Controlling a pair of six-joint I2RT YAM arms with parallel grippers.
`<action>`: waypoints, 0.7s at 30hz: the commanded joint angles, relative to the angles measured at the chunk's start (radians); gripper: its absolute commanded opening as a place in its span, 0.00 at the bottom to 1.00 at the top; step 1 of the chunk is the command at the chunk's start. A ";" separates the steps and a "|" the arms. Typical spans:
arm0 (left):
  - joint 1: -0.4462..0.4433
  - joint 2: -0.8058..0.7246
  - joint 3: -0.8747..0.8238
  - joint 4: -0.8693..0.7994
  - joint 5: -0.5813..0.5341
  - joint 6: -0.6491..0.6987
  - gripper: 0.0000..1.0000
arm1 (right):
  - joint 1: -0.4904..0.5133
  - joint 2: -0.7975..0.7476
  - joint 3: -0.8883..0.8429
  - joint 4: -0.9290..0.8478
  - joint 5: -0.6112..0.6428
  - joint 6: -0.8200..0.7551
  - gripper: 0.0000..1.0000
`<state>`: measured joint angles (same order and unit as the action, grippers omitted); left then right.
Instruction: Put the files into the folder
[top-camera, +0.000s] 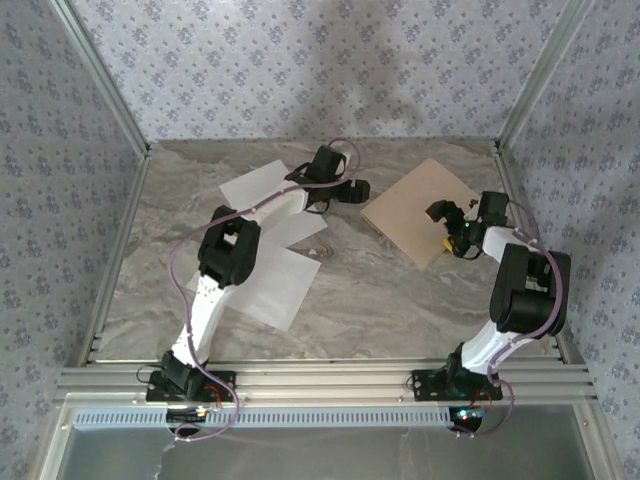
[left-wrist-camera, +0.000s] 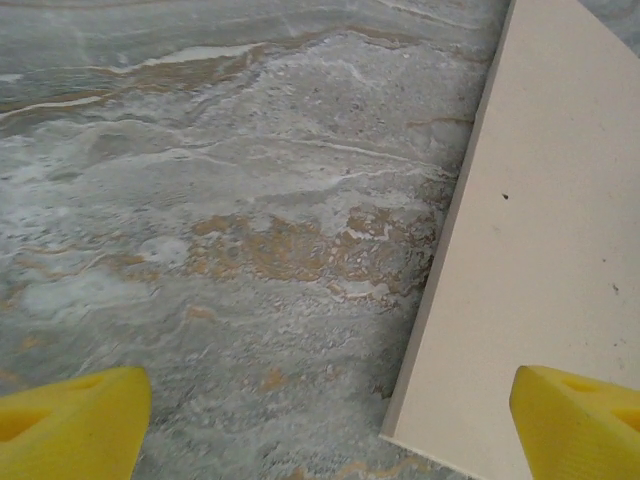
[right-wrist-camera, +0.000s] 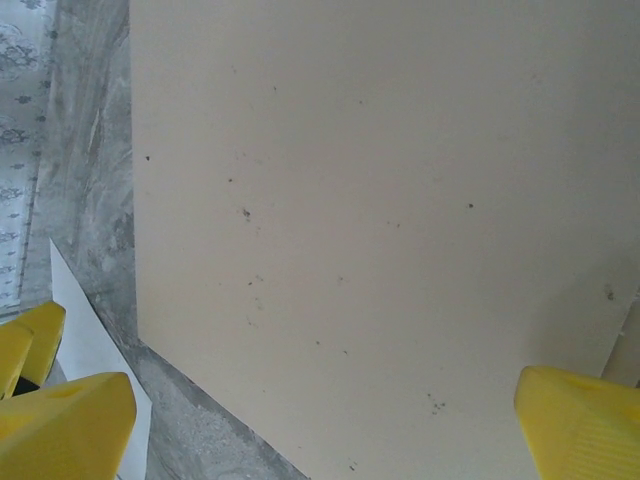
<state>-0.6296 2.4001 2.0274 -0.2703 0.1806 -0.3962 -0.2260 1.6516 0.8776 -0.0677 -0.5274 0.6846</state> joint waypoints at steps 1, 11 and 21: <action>-0.010 0.054 0.104 -0.072 0.079 -0.013 0.90 | 0.012 0.013 0.020 -0.046 0.036 0.000 0.99; -0.030 0.201 0.334 -0.192 0.123 0.000 0.90 | 0.027 0.010 0.024 -0.099 0.102 -0.027 0.99; -0.047 0.269 0.431 -0.220 0.167 -0.012 0.89 | 0.027 0.010 0.023 -0.110 0.115 -0.045 0.99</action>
<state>-0.6682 2.6408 2.3997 -0.4553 0.3149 -0.4057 -0.1993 1.6524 0.8780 -0.1509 -0.4225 0.6582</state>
